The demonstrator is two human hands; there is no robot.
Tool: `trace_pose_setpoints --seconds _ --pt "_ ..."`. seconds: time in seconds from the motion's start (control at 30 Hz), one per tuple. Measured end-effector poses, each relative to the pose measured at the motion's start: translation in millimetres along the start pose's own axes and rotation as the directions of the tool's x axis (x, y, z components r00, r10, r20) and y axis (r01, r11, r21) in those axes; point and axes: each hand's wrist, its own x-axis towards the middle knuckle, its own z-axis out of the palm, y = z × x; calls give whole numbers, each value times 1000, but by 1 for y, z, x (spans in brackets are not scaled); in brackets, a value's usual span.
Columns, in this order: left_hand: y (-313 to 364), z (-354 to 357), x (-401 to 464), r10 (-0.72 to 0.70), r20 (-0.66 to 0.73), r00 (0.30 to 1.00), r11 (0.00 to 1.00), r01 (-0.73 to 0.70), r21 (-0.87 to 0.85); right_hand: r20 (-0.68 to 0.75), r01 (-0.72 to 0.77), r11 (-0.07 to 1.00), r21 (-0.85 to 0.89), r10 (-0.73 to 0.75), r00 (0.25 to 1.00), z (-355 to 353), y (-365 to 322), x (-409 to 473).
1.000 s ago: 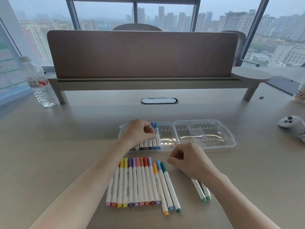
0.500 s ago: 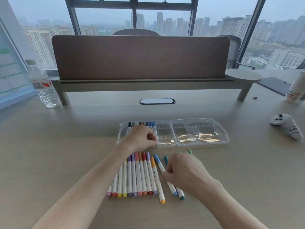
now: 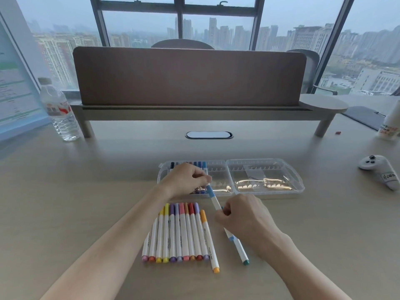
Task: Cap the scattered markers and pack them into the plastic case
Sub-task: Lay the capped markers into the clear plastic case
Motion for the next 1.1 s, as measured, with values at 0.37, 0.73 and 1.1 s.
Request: trace_pose_setpoints --seconds 0.37,0.73,1.1 --pt "1 -9 27 -78 -56 995 928 52 -368 -136 33 978 205 -5 991 4 -2 27" --pt "3 -19 58 -97 -74 993 881 51 -471 -84 12 928 373 21 996 7 0 44" --pt "0 -18 86 -160 -100 982 891 100 -443 -125 -15 945 327 59 990 7 -4 66"
